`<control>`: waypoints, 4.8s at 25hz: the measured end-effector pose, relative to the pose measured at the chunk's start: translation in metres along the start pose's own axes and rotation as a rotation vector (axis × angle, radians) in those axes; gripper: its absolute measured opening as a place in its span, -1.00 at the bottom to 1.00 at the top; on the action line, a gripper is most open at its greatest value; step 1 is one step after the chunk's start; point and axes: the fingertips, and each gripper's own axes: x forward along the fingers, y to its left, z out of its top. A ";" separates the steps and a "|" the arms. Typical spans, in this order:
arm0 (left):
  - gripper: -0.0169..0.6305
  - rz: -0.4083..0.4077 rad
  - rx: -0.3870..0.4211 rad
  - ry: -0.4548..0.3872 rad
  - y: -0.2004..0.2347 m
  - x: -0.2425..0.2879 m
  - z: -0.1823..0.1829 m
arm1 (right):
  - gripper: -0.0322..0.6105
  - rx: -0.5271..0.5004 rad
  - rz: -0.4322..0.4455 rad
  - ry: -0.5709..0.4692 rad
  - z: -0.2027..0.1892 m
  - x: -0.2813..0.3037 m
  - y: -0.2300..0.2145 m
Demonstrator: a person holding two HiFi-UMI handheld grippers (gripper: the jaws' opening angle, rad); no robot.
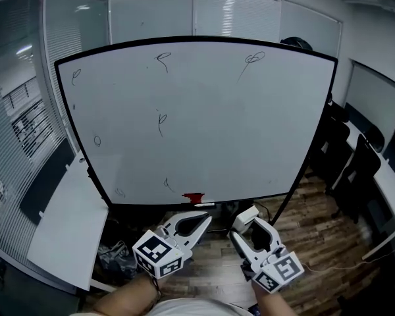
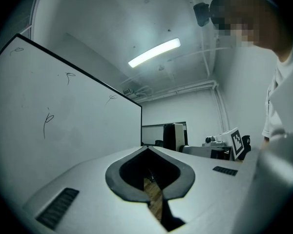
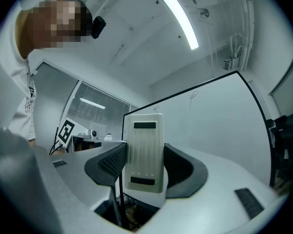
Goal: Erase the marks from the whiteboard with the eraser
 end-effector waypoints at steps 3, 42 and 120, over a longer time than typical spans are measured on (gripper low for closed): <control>-0.93 -0.007 -0.008 0.003 0.014 0.006 -0.003 | -0.15 0.007 -0.008 0.009 -0.006 0.011 -0.008; -0.93 0.138 0.022 -0.029 0.152 0.222 0.027 | -0.15 -0.159 0.118 -0.027 0.050 0.125 -0.266; -0.93 -0.046 0.187 -0.140 0.278 0.221 0.141 | -0.15 -0.939 -0.103 -0.051 0.251 0.317 -0.310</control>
